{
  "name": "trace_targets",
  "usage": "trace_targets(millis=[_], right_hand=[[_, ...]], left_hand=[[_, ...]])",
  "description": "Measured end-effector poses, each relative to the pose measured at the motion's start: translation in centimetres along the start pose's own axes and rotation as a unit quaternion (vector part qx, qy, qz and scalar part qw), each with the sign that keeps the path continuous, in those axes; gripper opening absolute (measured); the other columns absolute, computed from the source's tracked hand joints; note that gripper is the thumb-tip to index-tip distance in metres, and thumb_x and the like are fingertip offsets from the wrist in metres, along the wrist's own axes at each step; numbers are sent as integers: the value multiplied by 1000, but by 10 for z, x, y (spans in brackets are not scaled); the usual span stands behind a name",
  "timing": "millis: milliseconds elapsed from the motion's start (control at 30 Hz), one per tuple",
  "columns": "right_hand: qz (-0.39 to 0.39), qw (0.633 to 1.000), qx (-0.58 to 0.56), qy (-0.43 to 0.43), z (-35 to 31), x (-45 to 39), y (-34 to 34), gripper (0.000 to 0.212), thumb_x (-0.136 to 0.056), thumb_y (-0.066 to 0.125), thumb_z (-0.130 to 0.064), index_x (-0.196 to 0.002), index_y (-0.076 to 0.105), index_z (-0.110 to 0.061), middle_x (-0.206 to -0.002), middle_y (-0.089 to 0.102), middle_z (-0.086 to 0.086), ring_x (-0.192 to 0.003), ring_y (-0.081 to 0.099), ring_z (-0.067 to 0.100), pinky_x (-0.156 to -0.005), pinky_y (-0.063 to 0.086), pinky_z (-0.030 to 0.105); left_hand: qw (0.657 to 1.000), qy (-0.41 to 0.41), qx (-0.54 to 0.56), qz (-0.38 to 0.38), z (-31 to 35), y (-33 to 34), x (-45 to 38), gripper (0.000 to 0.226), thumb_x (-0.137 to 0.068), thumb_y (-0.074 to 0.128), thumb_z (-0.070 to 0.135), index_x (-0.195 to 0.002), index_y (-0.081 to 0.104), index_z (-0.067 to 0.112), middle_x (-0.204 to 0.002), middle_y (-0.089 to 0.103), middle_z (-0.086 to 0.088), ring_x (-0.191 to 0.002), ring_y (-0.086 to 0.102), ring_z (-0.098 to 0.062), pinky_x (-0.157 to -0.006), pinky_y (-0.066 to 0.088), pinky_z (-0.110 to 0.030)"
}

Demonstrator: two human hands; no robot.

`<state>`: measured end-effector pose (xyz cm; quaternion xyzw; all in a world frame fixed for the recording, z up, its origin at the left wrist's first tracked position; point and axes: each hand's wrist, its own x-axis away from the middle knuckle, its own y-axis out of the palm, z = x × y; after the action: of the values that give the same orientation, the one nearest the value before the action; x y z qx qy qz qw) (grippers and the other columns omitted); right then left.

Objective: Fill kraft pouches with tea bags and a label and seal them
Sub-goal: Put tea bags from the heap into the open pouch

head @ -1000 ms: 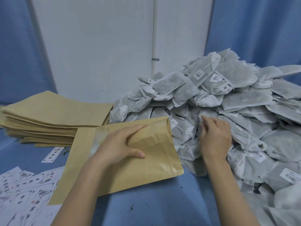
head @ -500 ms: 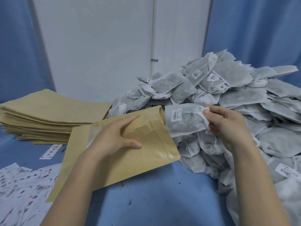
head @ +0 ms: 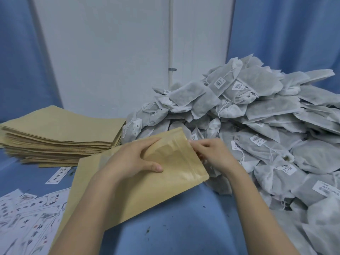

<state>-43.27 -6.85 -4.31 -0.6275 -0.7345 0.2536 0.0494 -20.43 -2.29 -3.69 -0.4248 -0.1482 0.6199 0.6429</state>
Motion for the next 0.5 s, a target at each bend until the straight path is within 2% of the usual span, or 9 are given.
trace_targets(millis=[67,100,133,200,267,333,433,500], right_hand=[[146,987,66,-11,13,-7,-3,14,-88,59,-34,-84,72,-31,-66,63,-13,-67,57,6,-60,38,18],[200,972,124,-4,18,-9,0,16,-88,59,-33,-99,69,-26,-79,64,-8,-81,60,13,-65,39,22],[219,962,165,2,23,-12,4,26,-88,60,-32,-112,62,-21,-92,63,1,-92,59,20,-71,40,26],[201,955,219,18,33,-16,17,49,-86,61,-36,-128,46,-17,-109,58,13,-104,54,29,-78,41,32],[183,944,272,50,41,-18,30,60,-85,61,-42,-134,35,-18,-112,58,17,-106,54,33,-77,42,36],[187,935,296,65,46,-17,36,57,-88,57,-39,-136,33,-18,-111,61,17,-105,55,34,-77,43,37],[221,945,240,26,41,-14,22,35,-90,53,-22,-126,50,-18,-103,64,15,-98,57,31,-72,40,31],[224,956,188,2,31,-14,-1,28,-89,53,-19,-115,60,-27,-89,64,4,-82,57,23,-64,34,26]], left_hand=[[1000,-11,-18,-4,-2,0,0,72,-60,86,38,-95,39,81,-85,45,58,-87,39,33,-71,33,0],[1000,-6,-25,-5,-3,0,0,73,-61,86,35,-90,38,82,-83,45,59,-85,37,37,-70,32,3],[1000,-2,-30,-5,-4,0,0,74,-61,86,32,-88,38,82,-83,43,61,-84,35,39,-68,30,7],[999,3,-34,-6,-4,-1,1,76,-59,87,30,-88,40,82,-86,42,61,-85,33,41,-66,26,9],[1000,5,-31,-4,-6,-1,1,77,-57,88,28,-90,42,81,-88,43,61,-87,33,40,-67,25,10],[1000,5,-28,-1,-7,0,1,77,-56,89,27,-95,44,76,-90,43,61,-89,33,40,-69,25,10],[1000,5,-25,-2,-9,1,0,79,-55,89,25,-96,43,74,-91,43,61,-91,34,39,-71,26,9],[1000,2,-22,-1,-11,0,1,80,-54,89,25,-98,44,74,-95,48,56,-92,35,38,-72,27,9]])
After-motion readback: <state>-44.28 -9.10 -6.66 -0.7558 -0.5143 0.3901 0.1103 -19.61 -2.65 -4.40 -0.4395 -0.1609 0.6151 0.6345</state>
